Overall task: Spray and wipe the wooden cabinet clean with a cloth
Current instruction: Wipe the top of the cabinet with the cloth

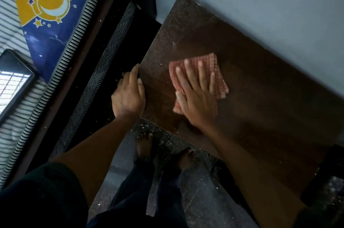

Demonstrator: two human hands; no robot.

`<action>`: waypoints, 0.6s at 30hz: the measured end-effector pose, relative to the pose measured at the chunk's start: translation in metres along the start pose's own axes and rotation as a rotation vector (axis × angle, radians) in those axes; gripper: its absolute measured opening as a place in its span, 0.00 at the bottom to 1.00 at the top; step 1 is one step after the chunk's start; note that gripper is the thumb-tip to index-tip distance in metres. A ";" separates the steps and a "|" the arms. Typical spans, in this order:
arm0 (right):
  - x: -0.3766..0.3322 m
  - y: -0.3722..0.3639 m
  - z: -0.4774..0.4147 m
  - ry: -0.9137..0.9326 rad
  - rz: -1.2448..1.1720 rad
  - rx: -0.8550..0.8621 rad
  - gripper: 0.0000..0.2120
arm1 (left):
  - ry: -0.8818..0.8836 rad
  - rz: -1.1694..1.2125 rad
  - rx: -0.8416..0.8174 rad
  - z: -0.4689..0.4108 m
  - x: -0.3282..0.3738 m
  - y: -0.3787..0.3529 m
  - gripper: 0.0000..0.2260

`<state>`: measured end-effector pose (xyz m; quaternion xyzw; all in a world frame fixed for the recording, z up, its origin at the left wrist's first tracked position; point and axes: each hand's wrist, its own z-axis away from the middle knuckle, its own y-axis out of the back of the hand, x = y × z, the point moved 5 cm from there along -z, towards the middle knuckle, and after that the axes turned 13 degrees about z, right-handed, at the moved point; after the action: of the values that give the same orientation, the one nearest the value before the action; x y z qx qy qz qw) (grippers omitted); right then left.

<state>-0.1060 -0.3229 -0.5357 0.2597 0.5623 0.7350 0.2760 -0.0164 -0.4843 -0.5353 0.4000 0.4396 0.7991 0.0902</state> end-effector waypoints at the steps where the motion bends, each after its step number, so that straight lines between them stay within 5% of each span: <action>1: 0.006 -0.005 0.012 0.002 0.001 -0.012 0.28 | 0.000 0.001 -0.003 0.000 0.000 0.001 0.25; 10: 0.083 0.007 -0.053 -0.595 -0.057 -0.067 0.30 | -0.006 0.013 -0.027 -0.002 -0.001 0.001 0.26; 18: 0.011 0.029 -0.126 -0.208 -0.006 -0.004 0.29 | 0.006 0.002 -0.028 -0.001 0.000 0.001 0.26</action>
<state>-0.2044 -0.4078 -0.5361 0.3325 0.5297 0.7045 0.3356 -0.0167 -0.4858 -0.5347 0.3968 0.4282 0.8065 0.0937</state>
